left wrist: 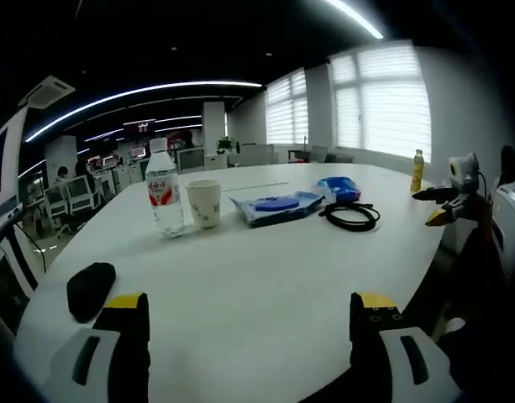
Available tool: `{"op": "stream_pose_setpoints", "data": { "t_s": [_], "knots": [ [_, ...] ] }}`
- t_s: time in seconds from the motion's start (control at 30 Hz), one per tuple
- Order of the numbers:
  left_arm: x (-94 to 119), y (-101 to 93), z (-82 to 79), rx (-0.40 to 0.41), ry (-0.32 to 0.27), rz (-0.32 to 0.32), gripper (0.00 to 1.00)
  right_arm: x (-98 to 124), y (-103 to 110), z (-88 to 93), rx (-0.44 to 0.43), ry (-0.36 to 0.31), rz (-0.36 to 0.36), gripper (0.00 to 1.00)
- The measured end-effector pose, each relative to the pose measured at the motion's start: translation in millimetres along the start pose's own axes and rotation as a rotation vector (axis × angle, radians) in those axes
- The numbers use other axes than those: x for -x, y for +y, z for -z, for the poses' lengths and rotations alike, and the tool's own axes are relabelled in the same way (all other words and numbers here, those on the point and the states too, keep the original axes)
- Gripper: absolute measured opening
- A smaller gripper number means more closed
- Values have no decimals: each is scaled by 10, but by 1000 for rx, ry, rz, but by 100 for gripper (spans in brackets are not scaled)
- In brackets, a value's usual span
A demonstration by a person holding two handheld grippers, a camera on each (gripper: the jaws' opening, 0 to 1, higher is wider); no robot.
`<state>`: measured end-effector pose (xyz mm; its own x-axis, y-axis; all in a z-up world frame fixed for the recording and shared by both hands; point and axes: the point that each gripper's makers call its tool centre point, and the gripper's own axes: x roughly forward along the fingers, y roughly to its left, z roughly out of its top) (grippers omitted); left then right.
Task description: Arrange the tabletop items into an orderly group along one side of the table until the central work area is clear of visible clutter.
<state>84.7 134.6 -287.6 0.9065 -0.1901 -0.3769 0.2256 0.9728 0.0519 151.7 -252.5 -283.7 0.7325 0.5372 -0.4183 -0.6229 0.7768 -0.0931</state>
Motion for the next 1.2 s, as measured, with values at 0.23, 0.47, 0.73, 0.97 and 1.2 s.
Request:
{"op": "stream_pose_setpoints", "data": {
  "t_s": [0.23,0.47,0.73,0.97,1.2],
  "knots": [
    [1,9,-27,0,-11,-5,99,-2,1,21,3,8,0,95],
    [23,40,-11,26,-7,-19,100,17,17,-26,12,-9,1,97],
    [70,54,-40,26,-25,-29,100,6,36,-29,16,-6,-3,98],
    [65,26,-67,18,-30,-23,100,19,63,-78,17,-23,-10,99],
    [27,-27,-132,1,-53,-1,100,10,73,-64,21,-13,1,99]
  ]
}}
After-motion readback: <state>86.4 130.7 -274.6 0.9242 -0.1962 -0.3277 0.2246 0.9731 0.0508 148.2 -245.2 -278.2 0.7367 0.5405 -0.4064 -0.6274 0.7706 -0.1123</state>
